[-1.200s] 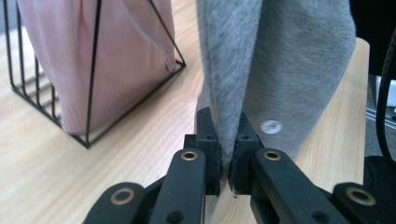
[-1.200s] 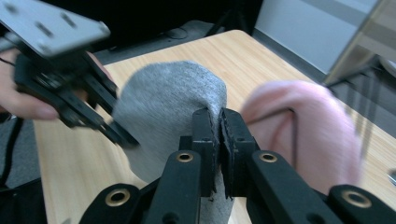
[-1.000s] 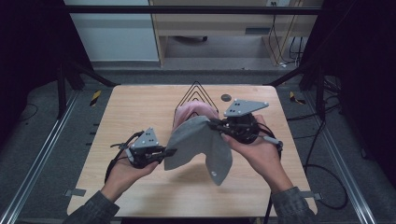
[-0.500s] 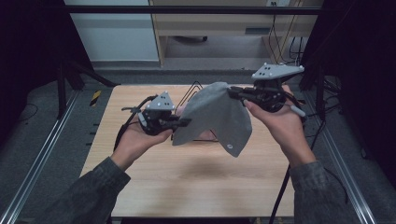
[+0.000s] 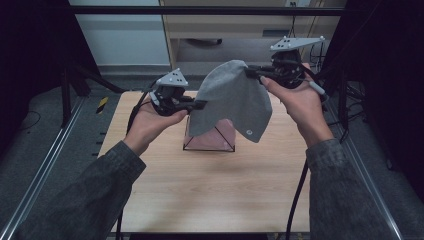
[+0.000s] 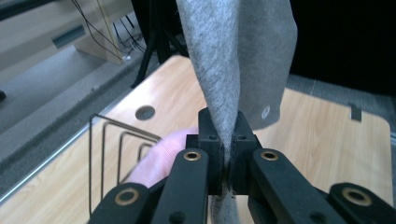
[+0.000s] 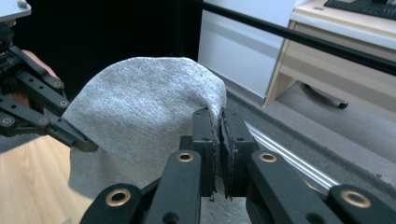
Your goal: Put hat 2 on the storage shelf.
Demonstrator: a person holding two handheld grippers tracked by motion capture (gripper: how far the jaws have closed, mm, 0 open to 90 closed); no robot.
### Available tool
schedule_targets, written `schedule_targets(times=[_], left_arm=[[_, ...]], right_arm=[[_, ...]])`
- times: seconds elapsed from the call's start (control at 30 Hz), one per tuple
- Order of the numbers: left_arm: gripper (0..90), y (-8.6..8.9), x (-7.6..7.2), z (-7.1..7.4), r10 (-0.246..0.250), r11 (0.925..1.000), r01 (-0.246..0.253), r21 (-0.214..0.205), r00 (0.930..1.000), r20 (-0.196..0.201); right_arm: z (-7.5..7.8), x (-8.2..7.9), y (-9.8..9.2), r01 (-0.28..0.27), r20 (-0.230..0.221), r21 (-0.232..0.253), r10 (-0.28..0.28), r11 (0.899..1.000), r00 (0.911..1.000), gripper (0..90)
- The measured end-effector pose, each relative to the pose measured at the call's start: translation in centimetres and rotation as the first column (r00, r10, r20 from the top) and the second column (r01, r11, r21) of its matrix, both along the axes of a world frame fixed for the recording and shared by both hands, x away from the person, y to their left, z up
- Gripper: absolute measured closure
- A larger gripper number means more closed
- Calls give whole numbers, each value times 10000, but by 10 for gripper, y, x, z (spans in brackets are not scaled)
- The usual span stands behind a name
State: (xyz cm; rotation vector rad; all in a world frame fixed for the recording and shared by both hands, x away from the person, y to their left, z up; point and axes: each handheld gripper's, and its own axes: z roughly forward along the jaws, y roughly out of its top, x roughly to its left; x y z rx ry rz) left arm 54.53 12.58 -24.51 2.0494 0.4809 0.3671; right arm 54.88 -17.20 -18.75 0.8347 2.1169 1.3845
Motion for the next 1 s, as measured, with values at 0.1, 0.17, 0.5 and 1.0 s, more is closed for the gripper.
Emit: schedule_targets(times=[0.1,0.17,0.5,1.0], left_arm=[[869,0,8,7,160,9996,-159,-228,9999,62],[869,1,11,10,206,9995,-203,-257,9997,122],[869,16,36,25,1006,9941,-978,-474,9931,606],[869,20,59,15,984,9951,-978,-155,9942,441]], right_arm=[[6,8,1,55,103,105,-56,9999,9999,858],[9,11,2,74,138,142,-76,9999,9999,858],[21,39,12,158,359,80,-160,9998,9992,858],[10,78,22,114,58,-103,-113,9999,9999,858]])
